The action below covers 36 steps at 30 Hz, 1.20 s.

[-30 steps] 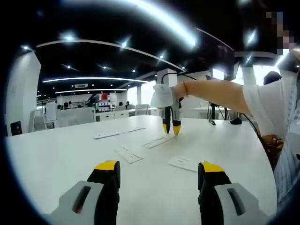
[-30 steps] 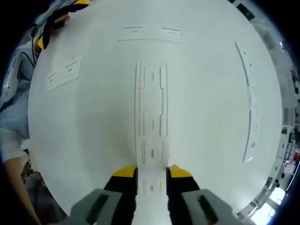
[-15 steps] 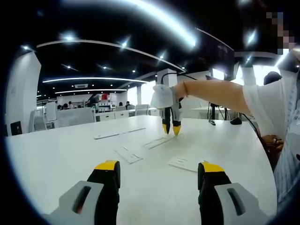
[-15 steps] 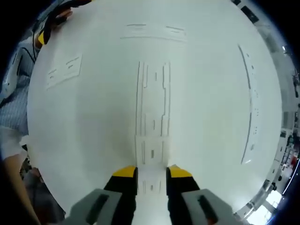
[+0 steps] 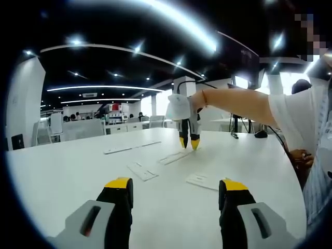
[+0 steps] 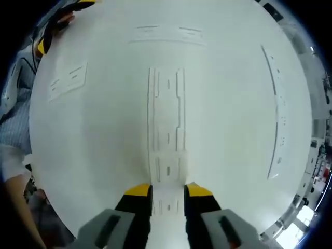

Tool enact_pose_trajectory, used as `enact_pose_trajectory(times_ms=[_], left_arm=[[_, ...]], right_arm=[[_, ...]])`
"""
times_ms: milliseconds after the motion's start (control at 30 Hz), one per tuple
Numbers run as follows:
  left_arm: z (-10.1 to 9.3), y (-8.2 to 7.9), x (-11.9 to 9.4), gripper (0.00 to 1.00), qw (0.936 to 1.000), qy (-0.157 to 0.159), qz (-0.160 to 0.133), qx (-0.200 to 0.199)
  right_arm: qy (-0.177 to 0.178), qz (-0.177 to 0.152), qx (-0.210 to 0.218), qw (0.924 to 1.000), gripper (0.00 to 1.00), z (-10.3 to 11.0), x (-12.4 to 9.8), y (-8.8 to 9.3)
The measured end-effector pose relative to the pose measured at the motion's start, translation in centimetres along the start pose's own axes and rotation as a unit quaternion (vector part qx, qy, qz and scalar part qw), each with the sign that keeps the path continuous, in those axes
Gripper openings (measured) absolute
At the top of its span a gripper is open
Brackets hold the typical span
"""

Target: Locate the socket holder cover, grip the socket holder cover, clip it into the socket holder slot.

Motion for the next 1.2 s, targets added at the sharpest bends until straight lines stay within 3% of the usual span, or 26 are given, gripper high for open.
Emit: enact_pose_trajectory(times_ms=[1200], left_arm=[[0.01,-0.11,-0.09,0.67,1.0,0.001,-0.001,0.001]], right_arm=[[-0.008,0.014,0.011,0.9998,0.25,0.2,0.03,0.03]])
Point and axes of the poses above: the point that each gripper's makers call its tool centre point, and the gripper's own axes: x roughly forward along the fingers, z roughly to its left, y roughly out of its underside, the point moved 9 cm from there along -x, roughly backward along the fingers, and after that the axes turned 15 degrees about -y, right-handed, at the moved point
